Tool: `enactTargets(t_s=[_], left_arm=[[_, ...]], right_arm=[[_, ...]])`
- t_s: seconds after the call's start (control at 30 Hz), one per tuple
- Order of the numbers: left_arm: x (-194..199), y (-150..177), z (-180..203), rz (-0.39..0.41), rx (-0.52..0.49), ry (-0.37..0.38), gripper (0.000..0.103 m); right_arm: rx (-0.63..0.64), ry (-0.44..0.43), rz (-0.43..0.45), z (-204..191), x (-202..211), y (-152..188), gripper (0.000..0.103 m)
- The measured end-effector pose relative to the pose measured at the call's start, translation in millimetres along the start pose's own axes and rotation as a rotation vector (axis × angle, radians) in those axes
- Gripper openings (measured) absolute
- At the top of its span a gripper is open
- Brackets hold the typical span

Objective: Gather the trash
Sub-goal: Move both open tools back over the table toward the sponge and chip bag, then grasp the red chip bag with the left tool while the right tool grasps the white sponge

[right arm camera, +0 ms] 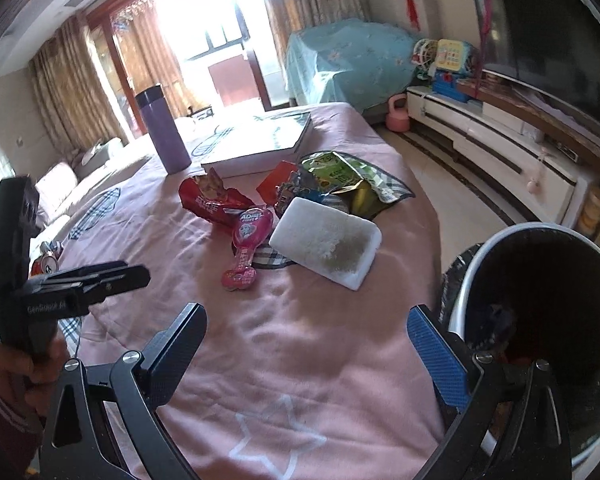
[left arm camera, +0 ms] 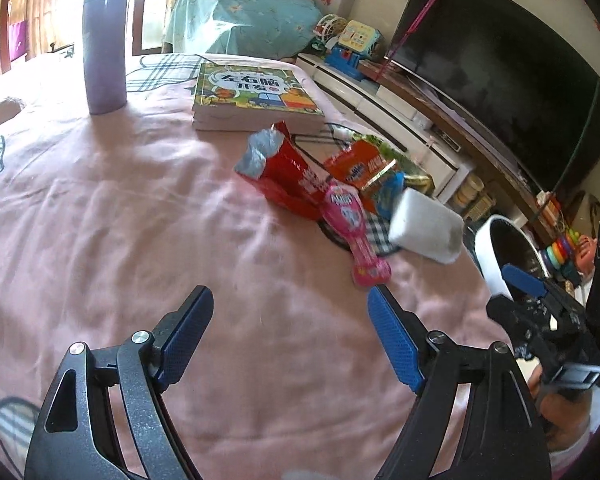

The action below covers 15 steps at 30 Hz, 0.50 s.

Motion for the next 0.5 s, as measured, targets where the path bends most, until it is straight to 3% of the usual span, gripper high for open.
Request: enactTargets(t_s=[0.5], left_arm=[[-53,-59,-16,-0.001,0.088,0.017,0.084]], right_arm=[[0.106,0.017,-0.096,4,-59,-35,0.101]])
Point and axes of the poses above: each gripper's, at about its wrist camera, not at the fingertips, and x roughly against the way its jaws point, z to its right, y to its underside, the point moved 7 cm from there along -x, roughly the way its jaws point, and after that the axes turned 2 degrees about -x, right-handed, at the moved point
